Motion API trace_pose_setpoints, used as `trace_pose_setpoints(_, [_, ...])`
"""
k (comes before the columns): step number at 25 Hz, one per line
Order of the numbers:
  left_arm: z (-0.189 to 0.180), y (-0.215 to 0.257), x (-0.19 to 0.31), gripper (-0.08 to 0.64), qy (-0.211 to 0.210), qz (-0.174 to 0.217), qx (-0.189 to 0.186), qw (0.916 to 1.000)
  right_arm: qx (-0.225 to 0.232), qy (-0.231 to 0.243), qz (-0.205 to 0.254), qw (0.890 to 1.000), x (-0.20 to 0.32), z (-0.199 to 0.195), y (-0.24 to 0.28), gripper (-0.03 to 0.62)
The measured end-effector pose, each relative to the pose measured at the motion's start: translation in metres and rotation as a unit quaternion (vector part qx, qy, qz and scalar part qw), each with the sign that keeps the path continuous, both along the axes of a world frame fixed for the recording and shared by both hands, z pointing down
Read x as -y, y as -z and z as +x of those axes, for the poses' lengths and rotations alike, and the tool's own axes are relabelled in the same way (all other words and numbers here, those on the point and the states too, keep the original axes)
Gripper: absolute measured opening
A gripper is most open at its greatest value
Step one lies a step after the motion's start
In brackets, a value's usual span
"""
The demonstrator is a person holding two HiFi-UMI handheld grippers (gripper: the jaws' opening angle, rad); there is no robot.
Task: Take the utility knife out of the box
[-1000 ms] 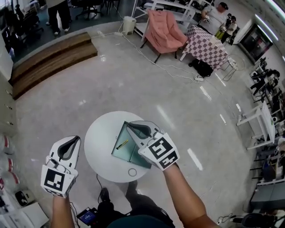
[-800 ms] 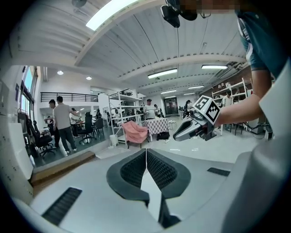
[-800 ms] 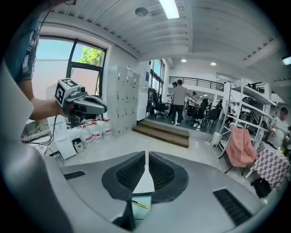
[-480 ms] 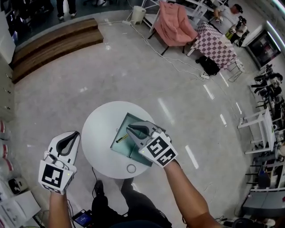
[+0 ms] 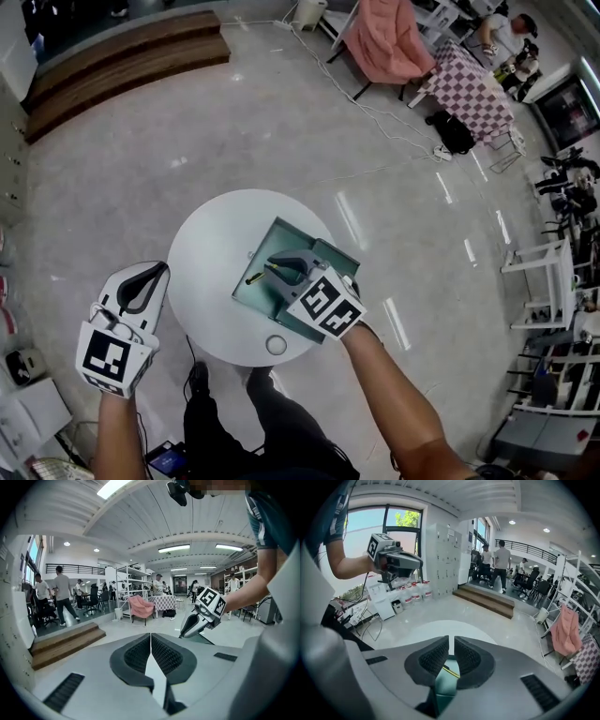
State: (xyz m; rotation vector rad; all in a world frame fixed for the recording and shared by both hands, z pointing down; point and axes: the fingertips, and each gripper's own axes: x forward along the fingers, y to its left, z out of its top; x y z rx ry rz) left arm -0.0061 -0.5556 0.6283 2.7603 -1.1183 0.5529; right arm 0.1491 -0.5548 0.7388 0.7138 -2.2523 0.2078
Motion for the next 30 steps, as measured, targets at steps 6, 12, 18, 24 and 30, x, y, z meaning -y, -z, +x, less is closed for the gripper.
trace_pose_setpoints(6, [-0.008, -0.038, 0.009, 0.021, 0.008, -0.016, -0.004, 0.9998, -0.034, 0.039, -0.030, 0.998, 0.004, -0.012, -0.056, 0.042])
trace_pose_setpoints(12, [-0.013, -0.086, 0.018, 0.021, 0.019, -0.032, -0.006, 0.9993, -0.077, 0.086, -0.054, 0.992, 0.006, -0.020, -0.121, 0.043])
trace_pose_setpoints(18, [-0.020, -0.108, 0.014, 0.021, 0.030, -0.043, -0.009, 0.9986, -0.121, 0.129, -0.070, 0.982, -0.003, -0.026, -0.166, 0.043])
trace_pose_setpoints(24, [-0.035, -0.147, 0.014, 0.021, 0.038, -0.054, -0.016, 0.9977, -0.177, 0.174, -0.072, 0.966, -0.004, -0.032, -0.223, 0.115])
trace_pose_setpoints(30, [-0.053, -0.169, 0.008, 0.021, 0.048, -0.062, -0.019, 0.9968, -0.226, 0.219, -0.075, 0.946, -0.012, -0.041, -0.259, 0.123])
